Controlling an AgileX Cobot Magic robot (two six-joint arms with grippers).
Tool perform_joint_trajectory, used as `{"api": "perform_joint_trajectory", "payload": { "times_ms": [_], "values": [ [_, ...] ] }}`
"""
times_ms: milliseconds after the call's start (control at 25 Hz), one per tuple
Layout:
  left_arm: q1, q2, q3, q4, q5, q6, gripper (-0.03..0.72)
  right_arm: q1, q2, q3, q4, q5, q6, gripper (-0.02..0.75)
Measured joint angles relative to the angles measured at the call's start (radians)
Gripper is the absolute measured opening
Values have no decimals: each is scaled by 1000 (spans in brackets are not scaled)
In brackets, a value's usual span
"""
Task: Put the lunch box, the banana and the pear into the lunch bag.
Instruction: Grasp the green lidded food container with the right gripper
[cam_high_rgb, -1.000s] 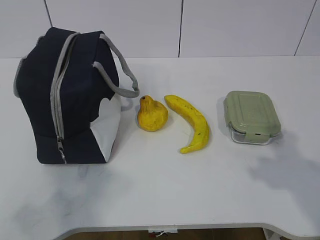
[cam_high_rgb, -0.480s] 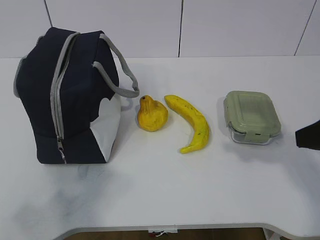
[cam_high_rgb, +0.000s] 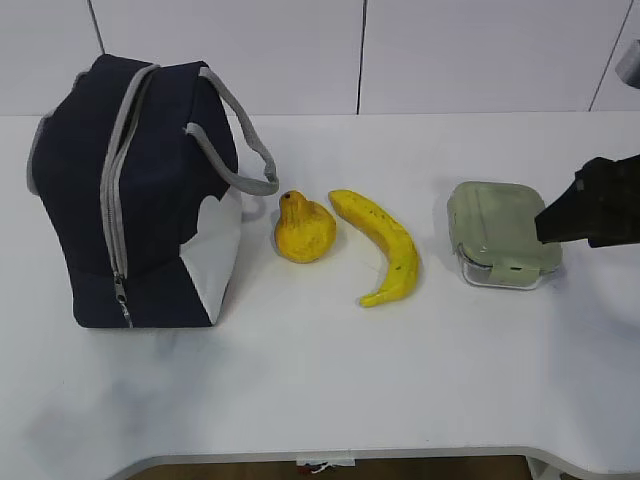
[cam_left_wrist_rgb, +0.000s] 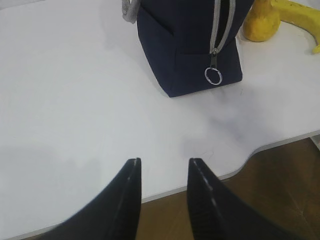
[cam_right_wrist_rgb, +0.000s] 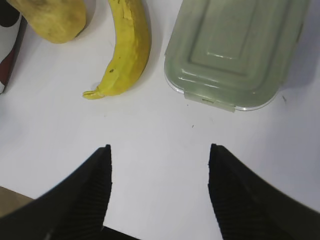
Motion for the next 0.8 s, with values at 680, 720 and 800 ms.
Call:
{"api": "perform_joint_trajectory", "payload": {
  "times_ms": [680,720,800],
  "values": [
    [0,0,0,0,0,0,235,-275,219,-229,116,191,-125,489],
    [0,0,0,0,0,0,236,-295,234,-238,154,206,-147,489],
    [0,0,0,0,0,0,236,-328,280,-263,220,243,-193,489]
  ]
}}
